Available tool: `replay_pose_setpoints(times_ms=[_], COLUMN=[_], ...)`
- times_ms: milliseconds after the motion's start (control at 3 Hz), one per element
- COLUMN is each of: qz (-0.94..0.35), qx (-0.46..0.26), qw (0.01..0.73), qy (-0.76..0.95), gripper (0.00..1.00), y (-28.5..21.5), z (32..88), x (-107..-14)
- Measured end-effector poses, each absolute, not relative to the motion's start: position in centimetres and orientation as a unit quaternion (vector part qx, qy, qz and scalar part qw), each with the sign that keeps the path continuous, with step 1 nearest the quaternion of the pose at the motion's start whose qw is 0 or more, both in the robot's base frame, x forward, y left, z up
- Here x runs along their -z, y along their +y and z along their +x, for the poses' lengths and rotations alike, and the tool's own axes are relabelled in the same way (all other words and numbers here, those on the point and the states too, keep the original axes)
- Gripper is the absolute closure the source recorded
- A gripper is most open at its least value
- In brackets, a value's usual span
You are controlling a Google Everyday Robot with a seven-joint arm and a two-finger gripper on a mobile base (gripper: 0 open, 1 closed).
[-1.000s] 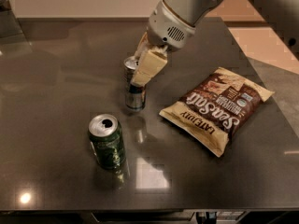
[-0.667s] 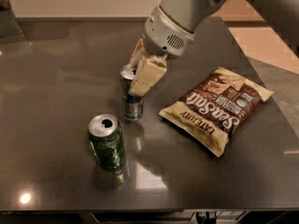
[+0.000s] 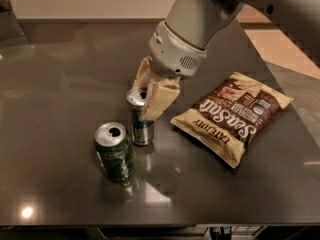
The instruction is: Move redbull can near green can
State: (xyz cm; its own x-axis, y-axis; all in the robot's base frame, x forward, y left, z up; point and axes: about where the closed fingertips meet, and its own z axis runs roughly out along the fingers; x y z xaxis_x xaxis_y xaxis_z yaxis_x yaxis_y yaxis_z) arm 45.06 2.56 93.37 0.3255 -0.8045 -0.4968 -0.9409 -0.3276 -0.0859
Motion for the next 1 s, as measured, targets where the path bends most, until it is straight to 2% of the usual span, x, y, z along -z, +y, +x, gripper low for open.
replay_pose_setpoints(times_ms=[333,1000], qz=[-0.802,-0.809], qx=[-0.182,-0.187], qw=[0.183,0.18], qy=[0.538,0.528], gripper=[0.82,0.35], y=[2.56,2.57], z=[44.24,43.49], x=[-92.69,-91.91])
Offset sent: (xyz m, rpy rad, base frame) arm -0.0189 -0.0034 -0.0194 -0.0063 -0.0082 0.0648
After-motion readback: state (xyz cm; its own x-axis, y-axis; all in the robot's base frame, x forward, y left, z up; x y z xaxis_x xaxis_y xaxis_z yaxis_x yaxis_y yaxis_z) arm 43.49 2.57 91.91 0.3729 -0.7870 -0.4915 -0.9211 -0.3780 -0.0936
